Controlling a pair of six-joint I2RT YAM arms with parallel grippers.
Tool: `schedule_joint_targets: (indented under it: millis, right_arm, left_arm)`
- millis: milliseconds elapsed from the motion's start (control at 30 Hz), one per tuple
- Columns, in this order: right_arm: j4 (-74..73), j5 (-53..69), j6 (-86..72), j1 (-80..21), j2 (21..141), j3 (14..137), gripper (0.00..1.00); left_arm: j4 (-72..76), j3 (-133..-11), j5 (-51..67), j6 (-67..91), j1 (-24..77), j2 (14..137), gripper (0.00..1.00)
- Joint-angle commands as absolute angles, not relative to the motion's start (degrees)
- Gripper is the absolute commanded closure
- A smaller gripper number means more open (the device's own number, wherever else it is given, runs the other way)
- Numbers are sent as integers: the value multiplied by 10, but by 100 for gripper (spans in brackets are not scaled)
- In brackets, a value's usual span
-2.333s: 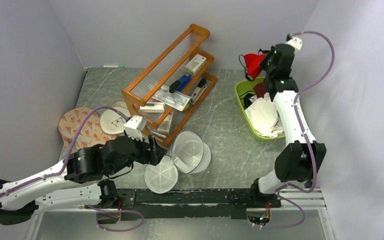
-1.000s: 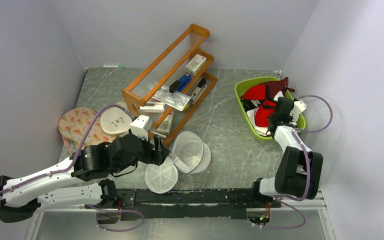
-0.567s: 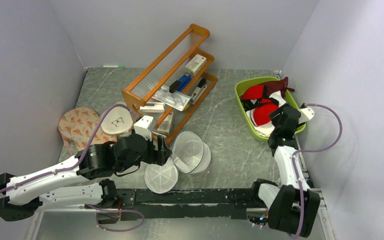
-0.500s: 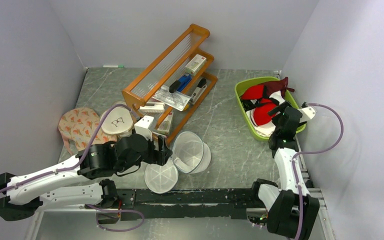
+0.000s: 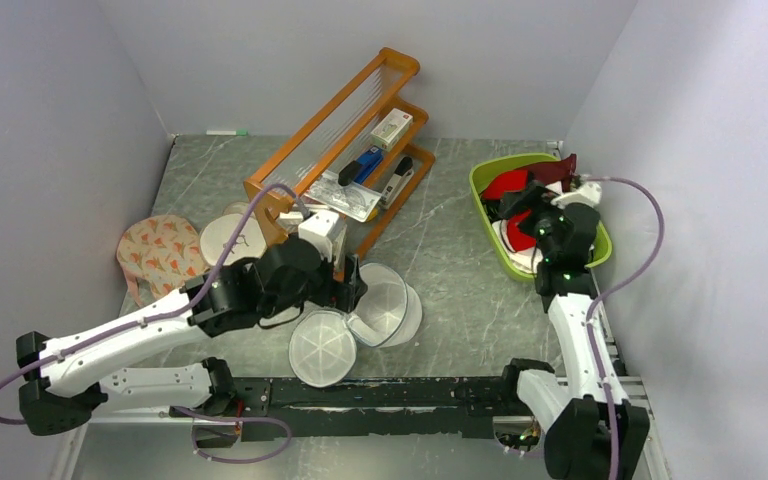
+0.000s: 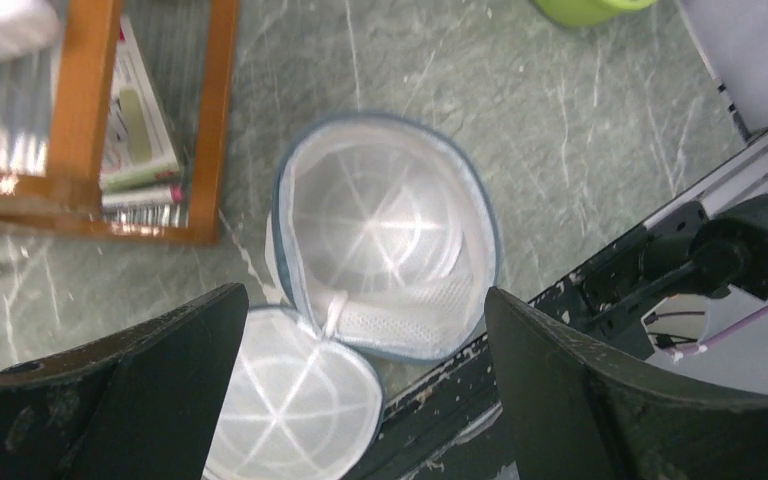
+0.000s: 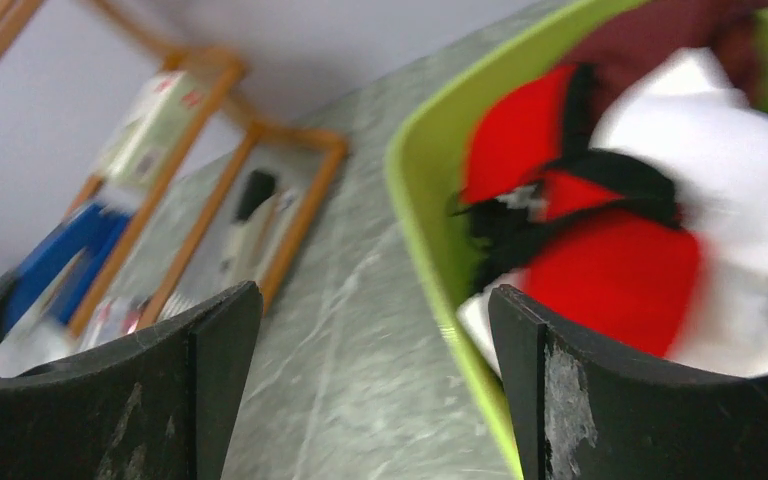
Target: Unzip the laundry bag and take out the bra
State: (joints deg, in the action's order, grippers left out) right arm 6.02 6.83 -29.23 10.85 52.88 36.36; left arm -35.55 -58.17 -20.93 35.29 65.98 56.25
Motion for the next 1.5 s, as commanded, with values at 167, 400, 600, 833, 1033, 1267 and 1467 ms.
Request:
schedule_joint_targets:
  millis: [167, 400, 600, 833, 1033, 1267, 1467]
  right_arm:
    - [5, 92, -176, -137, 553, 448, 15]
    - [-40, 73, -141, -307, 566, 471, 13]
    - [-79, 78, -152, -427, 575, 493, 13]
    - [-125, -39, -133, -649, 649, 534, 13]
    - [-145, -81, -159, -753, 785, 608, 20]
    - [-178, -90, -192, -806, 898, 654, 47]
    - [-141, -45, -204, -806, 947, 655, 58]
  left_arm:
    - [-304, -782, -151, 213, 619, 638, 0]
    - [-292, -955, -193, 102, 562, 724, 0]
    - [-237, -999, -135, 111, 404, 757, 1]
    - [-183, -919, -79, 114, 269, 716, 1]
    - [-136, -830, -149, 83, 257, 654, 1]
    - [-96, -770, -219, 71, 238, 618, 1]
    - [-83, -753, -223, 66, 231, 611, 1]
